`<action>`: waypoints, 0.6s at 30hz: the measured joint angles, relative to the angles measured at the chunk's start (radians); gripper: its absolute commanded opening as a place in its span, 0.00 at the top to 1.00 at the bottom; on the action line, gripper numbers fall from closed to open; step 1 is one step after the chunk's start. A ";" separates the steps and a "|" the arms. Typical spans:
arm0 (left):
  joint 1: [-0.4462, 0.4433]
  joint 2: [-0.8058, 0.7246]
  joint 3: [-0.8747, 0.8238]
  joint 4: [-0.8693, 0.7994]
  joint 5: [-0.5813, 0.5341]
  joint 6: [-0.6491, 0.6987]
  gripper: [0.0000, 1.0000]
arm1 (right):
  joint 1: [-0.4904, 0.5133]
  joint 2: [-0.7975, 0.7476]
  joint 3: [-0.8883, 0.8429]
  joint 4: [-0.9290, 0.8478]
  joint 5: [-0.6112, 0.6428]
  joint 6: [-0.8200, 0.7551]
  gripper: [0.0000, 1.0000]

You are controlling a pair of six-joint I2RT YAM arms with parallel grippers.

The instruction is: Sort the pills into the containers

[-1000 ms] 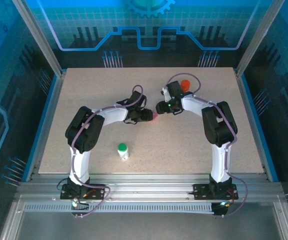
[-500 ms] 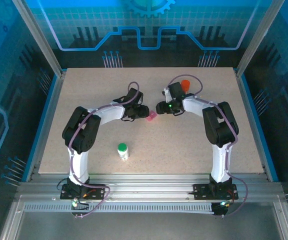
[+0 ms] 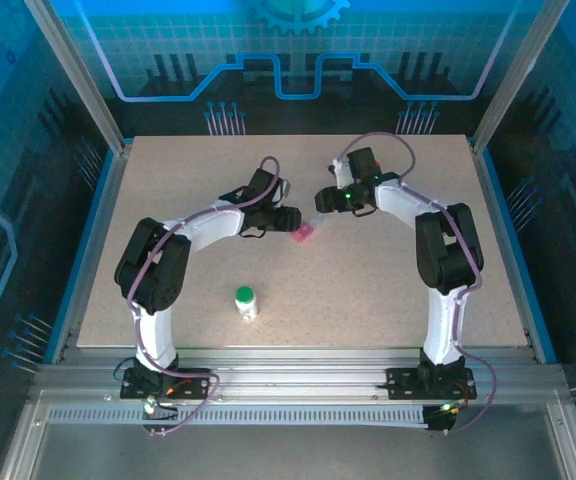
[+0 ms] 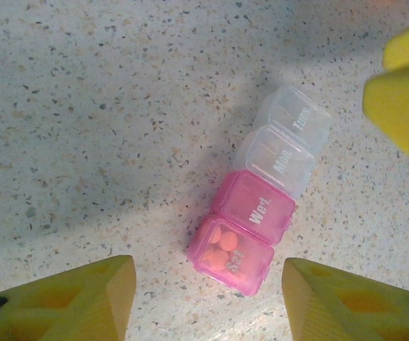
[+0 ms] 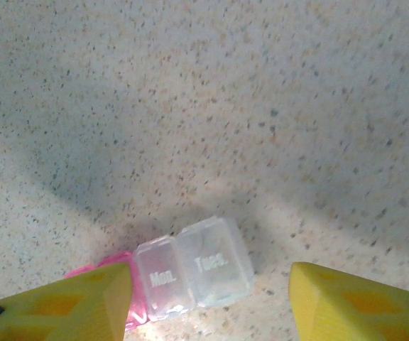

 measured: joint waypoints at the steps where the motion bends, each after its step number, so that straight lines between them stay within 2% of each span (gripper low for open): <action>1: 0.000 0.000 0.003 -0.002 0.002 0.008 0.42 | -0.003 0.006 0.005 -0.001 -0.005 -0.014 0.42; 18: -0.005 0.043 0.047 -0.009 0.019 0.124 0.36 | -0.020 0.112 0.007 0.033 -0.116 -0.045 0.56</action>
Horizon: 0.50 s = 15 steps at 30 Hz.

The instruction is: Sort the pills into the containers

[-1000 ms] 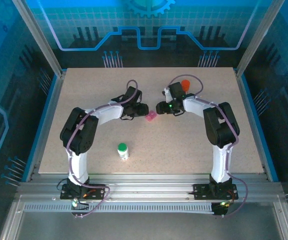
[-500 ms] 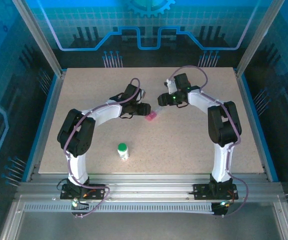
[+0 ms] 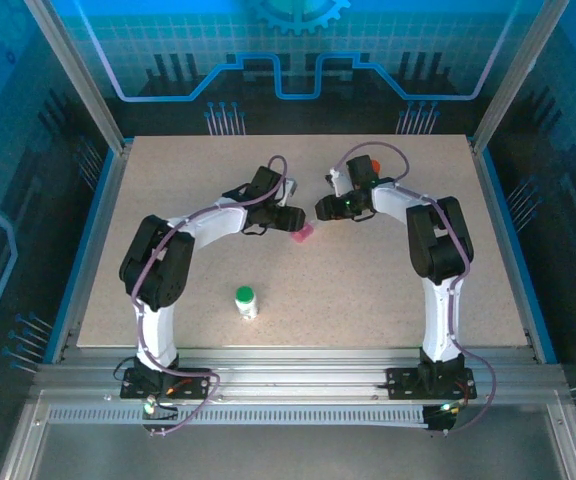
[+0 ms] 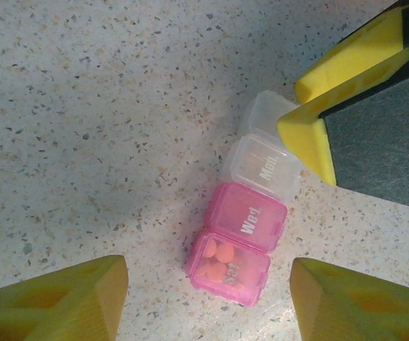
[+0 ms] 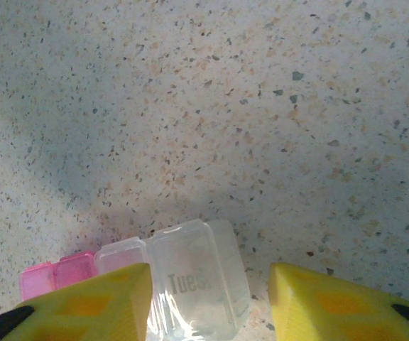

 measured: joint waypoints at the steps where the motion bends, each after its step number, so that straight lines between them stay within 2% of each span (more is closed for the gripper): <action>1: -0.002 0.010 0.006 -0.001 0.000 0.005 0.36 | 0.000 0.003 0.000 0.003 -0.003 0.001 0.57; 8: -0.029 0.054 0.057 -0.031 -0.001 0.065 0.30 | -0.001 0.017 0.002 0.015 -0.026 0.012 0.58; 15: -0.055 0.148 0.188 -0.119 -0.029 0.134 0.36 | -0.005 0.026 0.001 0.035 -0.053 0.024 0.59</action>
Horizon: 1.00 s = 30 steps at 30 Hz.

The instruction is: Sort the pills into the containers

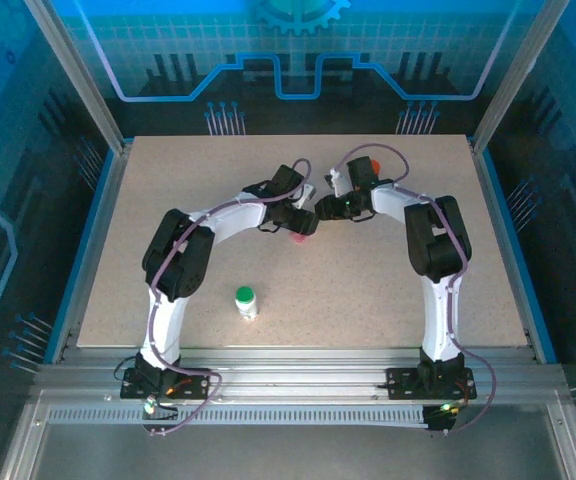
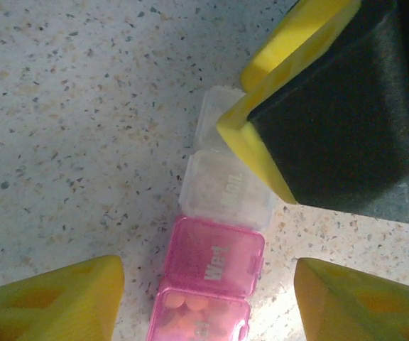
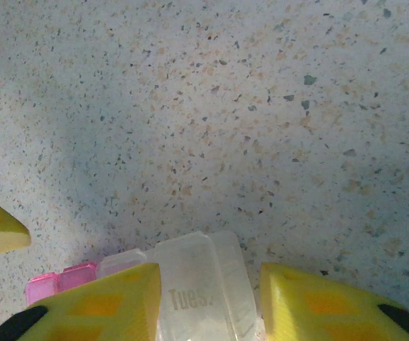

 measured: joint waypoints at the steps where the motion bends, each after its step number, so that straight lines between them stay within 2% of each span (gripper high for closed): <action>1: 0.000 0.003 0.000 -0.009 -0.004 0.006 0.36 | 0.000 0.001 -0.002 0.004 -0.004 0.003 0.59; 10: -0.019 0.035 0.051 -0.087 -0.041 0.038 0.36 | 0.000 0.001 -0.006 0.013 -0.019 0.010 0.59; 19: -0.046 0.071 0.077 -0.095 -0.069 0.050 0.36 | -0.005 0.001 -0.013 0.015 -0.033 0.017 0.60; 26: -0.045 0.082 0.079 -0.095 -0.101 0.050 0.42 | -0.018 0.003 -0.024 0.031 -0.059 0.021 0.62; 30: -0.046 0.082 0.079 -0.093 -0.116 0.048 0.43 | -0.020 0.003 -0.026 0.035 -0.068 0.021 0.62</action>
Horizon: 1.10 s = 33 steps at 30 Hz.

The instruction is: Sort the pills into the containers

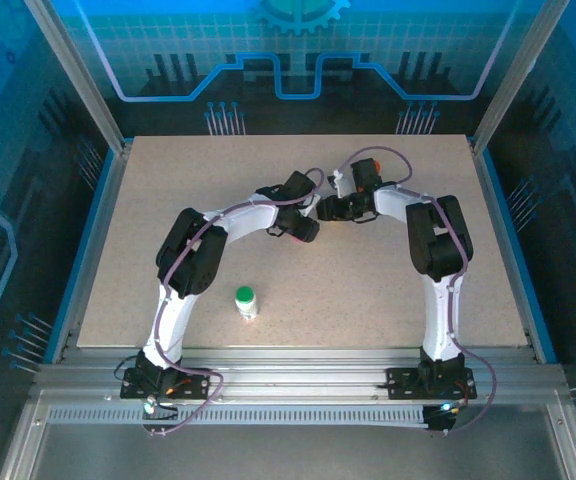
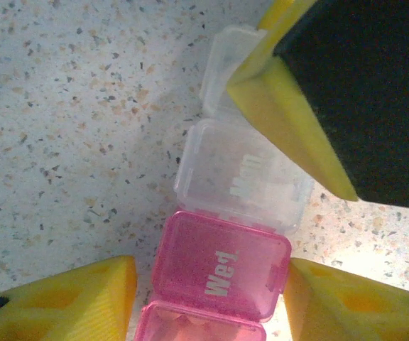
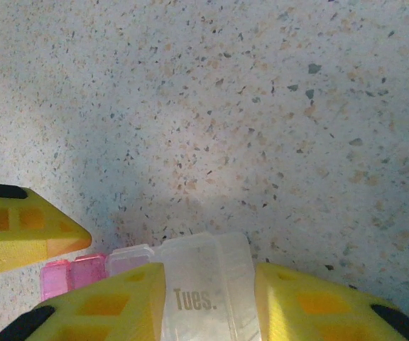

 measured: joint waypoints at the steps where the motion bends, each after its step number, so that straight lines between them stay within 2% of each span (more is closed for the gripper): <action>1: 0.000 0.000 0.000 0.003 -0.003 0.000 0.43 | 0.000 0.000 0.000 0.000 -0.001 0.000 0.62; 10: -0.011 0.005 0.014 0.014 -0.012 0.001 0.44 | 0.000 0.000 -0.004 0.003 -0.006 0.000 0.62; 14: -0.011 0.006 0.019 0.020 -0.012 0.006 0.57 | 0.000 0.000 -0.004 0.003 -0.007 0.000 0.62; 16: -0.011 0.006 0.019 0.023 -0.012 0.009 0.56 | -0.001 0.000 -0.004 0.003 -0.006 0.000 0.62; 19: -0.012 0.006 0.019 0.026 -0.013 0.009 0.44 | -0.003 0.000 -0.004 0.003 -0.007 0.000 0.62; 33: -0.018 0.011 0.019 0.029 -0.024 0.035 0.47 | -0.006 0.002 -0.005 0.002 -0.018 0.000 0.62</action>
